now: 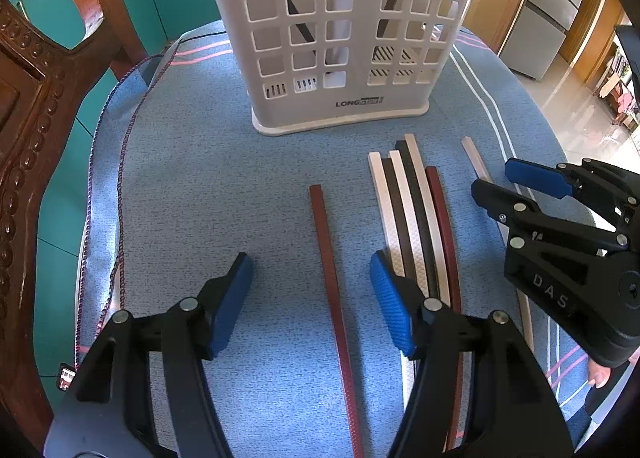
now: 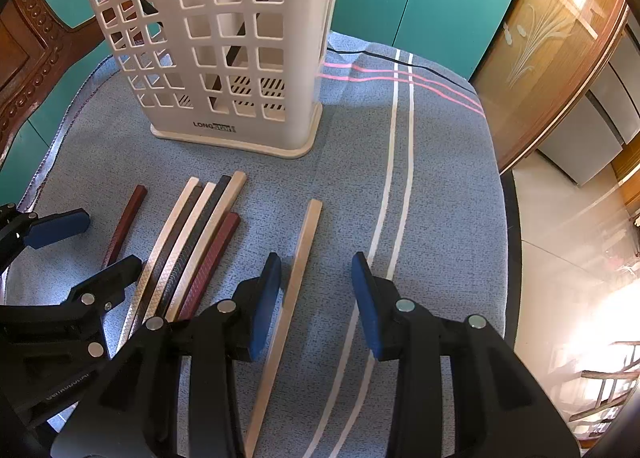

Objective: Organize utensils
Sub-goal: 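Straddle a red-brown chopstick with the left fingers while the right straddles a light wooden one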

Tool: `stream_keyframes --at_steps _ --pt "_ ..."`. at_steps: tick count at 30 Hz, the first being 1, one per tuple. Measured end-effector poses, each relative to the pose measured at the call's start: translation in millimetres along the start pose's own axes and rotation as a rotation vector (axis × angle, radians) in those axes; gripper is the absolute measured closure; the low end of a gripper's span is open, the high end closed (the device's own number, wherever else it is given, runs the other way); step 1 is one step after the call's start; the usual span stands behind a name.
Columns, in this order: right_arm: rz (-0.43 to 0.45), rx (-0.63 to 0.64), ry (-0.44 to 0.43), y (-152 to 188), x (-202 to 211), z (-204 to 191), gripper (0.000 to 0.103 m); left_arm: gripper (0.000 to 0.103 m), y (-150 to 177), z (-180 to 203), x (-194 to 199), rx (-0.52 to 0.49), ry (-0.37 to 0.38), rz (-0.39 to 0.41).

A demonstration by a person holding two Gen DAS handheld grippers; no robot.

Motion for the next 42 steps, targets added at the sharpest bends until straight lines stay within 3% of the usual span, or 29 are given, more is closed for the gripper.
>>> stream_keyframes --at_steps 36,41,42 --pt "0.013 0.019 0.015 1.5 -0.7 -1.3 0.065 0.040 -0.4 -0.3 1.4 0.002 0.007 0.002" --pt "0.012 0.016 0.012 1.8 -0.6 -1.7 0.065 0.048 -1.4 1.6 2.0 -0.003 0.015 0.006" --pt "0.013 0.015 0.008 1.9 -0.1 -2.0 0.070 0.049 -1.8 2.8 2.6 -0.005 0.017 0.008"
Point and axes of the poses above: each gripper's, at about its wrist camera, not at the fingertips, and x roughly against the way its jaws point, z to its right, y to its underside, the point moved 6 cm from there along -x, roughly the way its jaws point, and after that the axes turned 10 degrees about -x, right-handed, at the moved point
